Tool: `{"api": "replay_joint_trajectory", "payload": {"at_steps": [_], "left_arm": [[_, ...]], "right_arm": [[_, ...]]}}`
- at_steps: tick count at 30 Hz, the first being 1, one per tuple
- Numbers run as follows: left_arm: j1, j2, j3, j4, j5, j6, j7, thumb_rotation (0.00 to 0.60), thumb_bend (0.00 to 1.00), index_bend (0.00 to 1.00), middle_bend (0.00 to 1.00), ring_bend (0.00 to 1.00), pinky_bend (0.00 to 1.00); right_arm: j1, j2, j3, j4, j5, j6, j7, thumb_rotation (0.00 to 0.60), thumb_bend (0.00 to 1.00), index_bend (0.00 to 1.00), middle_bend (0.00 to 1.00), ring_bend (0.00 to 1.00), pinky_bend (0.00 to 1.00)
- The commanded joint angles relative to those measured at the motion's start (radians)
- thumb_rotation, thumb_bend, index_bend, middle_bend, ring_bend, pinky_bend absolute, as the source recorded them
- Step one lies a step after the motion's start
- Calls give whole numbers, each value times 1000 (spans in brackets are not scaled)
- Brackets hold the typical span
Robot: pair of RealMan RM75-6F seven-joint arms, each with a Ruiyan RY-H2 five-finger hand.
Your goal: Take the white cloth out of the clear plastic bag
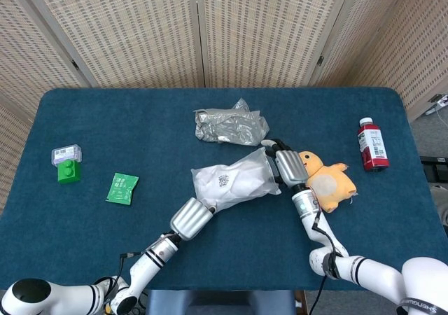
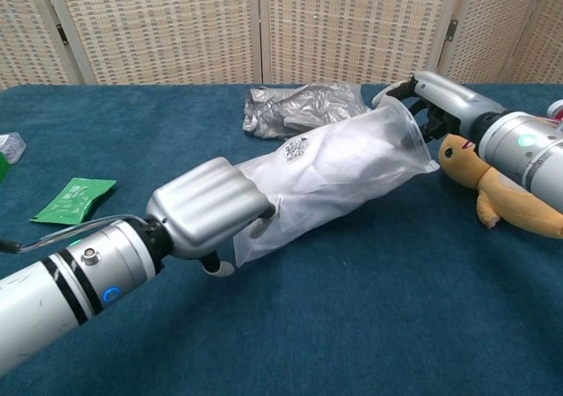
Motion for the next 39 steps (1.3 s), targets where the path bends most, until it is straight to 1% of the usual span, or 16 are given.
{"api": "replay_joint_trajectory", "payload": {"at_steps": [1, 4, 6, 16, 19, 26, 30, 39], "left_arm": [[1, -1, -2, 1, -1, -3, 2, 600, 0, 529, 1000, 1000, 1000], [2, -2, -4, 2, -1, -5, 6, 600, 5, 531, 1000, 1000, 1000], [4, -1, -4, 1, -2, -6, 6, 600, 29, 534, 1000, 1000, 1000], [10, -5, -7, 11, -3, -13, -3, 600, 276, 536, 1000, 1000, 1000], [10, -6, -8, 15, -1, -14, -5, 600, 317, 536, 1000, 1000, 1000], [12, -6, -8, 17, 3, -15, -10, 600, 340, 547, 1000, 1000, 1000], [17, -6, -7, 19, 7, -10, -16, 600, 369, 572, 1000, 1000, 1000], [23, -7, -10, 17, 4, -12, -21, 600, 449, 593, 1000, 1000, 1000]], "right_arm": [[0, 0, -1, 0, 0, -1, 0, 600, 555, 770, 206, 90, 231], [1, -2, -1, 1, -1, -2, 1, 600, 555, 770, 207, 90, 231], [1, -2, -1, 2, -1, -3, 1, 600, 555, 770, 208, 90, 231], [2, -6, -3, 6, 0, -8, 3, 600, 555, 769, 211, 90, 231], [2, -6, -3, 7, 1, -10, 3, 600, 555, 770, 212, 90, 231], [1, -5, -2, 6, 1, -9, 6, 600, 555, 770, 213, 90, 231], [0, -4, -2, 6, 0, -8, 7, 600, 555, 770, 213, 90, 231], [1, -1, 1, -4, 0, -6, 2, 600, 555, 770, 214, 90, 231]]}}
